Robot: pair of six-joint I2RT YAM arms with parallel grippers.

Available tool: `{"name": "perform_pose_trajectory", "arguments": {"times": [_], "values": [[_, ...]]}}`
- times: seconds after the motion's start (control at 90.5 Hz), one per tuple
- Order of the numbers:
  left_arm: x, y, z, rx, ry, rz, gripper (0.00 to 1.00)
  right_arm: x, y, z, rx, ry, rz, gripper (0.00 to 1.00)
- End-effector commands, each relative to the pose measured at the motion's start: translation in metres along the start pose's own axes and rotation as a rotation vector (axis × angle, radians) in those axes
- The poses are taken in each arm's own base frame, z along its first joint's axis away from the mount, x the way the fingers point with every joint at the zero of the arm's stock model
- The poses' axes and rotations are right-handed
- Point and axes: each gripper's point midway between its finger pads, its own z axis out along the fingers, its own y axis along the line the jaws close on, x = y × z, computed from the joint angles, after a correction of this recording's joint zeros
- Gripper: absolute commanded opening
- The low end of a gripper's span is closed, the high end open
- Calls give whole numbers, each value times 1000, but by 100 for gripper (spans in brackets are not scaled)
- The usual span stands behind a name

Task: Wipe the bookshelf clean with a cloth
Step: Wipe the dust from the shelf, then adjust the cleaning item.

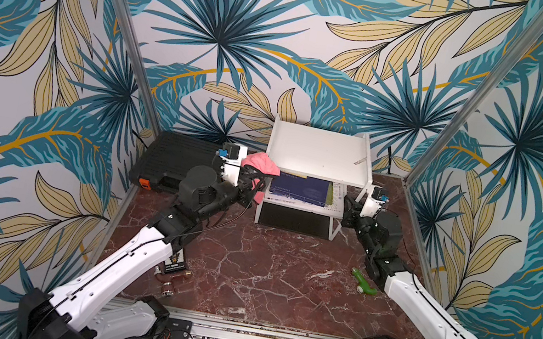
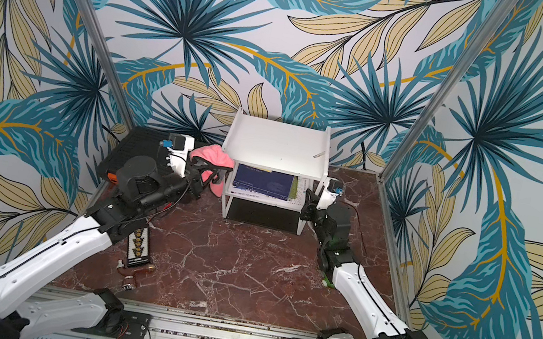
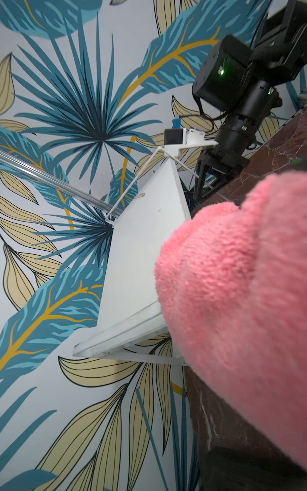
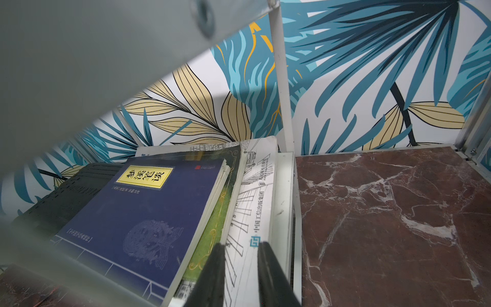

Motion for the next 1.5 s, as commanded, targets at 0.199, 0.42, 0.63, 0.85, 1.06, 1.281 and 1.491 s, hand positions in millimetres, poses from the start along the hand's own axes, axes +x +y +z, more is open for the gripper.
{"name": "perform_pose_trajectory", "arguments": {"times": [0.199, 0.42, 0.63, 0.85, 1.06, 1.281, 1.491], "values": [[162, 110, 39, -329, 163, -115, 0, 47, -6, 3, -1, 185, -12, 0], [64, 76, 47, -286, 28, 46, 0, 32, 9, 9, -68, 177, -48, 0], [180, 125, 32, -414, 256, -76, 0, 35, 5, 3, -52, 177, -98, 14], [220, 110, 3, -326, 327, -170, 0, 46, -9, -22, 2, 195, -184, 42], [182, -14, 11, 271, 431, -185, 0, 37, 51, -81, -351, 113, -254, 72], [155, -87, -5, 532, 466, -6, 2, 33, 140, -106, -877, 90, -269, 88], [134, -112, -14, 663, 440, 45, 5, 45, 175, -115, -1120, 123, -370, 95]]}}
